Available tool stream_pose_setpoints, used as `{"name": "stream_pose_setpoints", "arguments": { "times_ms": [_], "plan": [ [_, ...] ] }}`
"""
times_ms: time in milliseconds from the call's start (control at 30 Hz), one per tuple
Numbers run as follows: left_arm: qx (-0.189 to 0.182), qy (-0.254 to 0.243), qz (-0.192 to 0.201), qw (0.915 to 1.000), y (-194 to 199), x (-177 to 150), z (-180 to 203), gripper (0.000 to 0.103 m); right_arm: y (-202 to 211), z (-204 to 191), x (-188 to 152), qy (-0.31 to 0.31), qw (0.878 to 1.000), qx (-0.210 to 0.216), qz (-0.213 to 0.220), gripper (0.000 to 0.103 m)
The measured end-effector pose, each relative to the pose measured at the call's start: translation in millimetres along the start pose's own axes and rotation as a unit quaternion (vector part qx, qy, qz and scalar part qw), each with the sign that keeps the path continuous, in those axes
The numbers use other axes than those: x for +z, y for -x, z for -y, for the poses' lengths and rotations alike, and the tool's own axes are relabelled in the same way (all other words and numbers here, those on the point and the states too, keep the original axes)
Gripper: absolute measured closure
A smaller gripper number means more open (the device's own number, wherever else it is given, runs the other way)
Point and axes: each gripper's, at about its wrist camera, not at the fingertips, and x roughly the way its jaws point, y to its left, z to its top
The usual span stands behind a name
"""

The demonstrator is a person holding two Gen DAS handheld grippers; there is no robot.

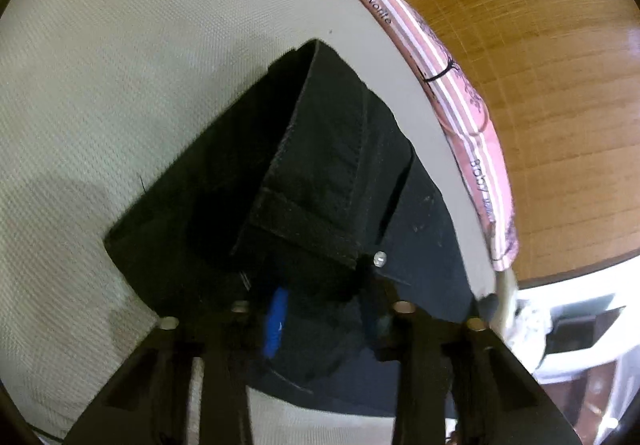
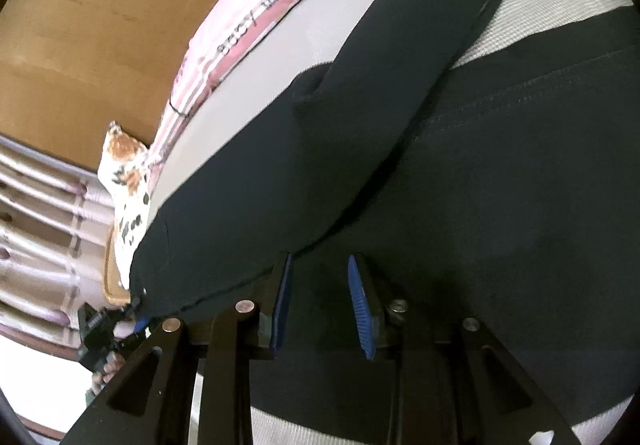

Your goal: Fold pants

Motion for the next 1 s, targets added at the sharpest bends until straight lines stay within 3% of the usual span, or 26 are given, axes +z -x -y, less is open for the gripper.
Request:
{"name": "stream_pose_setpoints", "arguments": {
  "times_ms": [200, 300, 400, 1000],
  "plan": [
    [0.006, -0.009, 0.010, 0.9999, 10.8, 4.4, 11.3, 0.079, -7.7, 8.9, 23.8, -0.044, 0.998, 0.026, 0.034, 0.076],
    [0.007, -0.008, 0.009, 0.9999, 16.2, 9.1, 17.7, 0.079, -3.8, 8.2, 34.8, -0.055, 0.996, 0.042, 0.048, 0.084],
    [0.008, -0.012, 0.011, 0.9998, 18.2, 12.4, 23.4, 0.079, 3.4, 1.0, 45.3, -0.051, 0.996, 0.054, 0.055, 0.084],
    [0.038, -0.005, -0.007, 0.9992, 7.1, 10.6, 15.5, 0.079, 10.4, 27.7, 97.7, -0.078, 0.994, 0.002, 0.080, 0.080]
  ]
}}
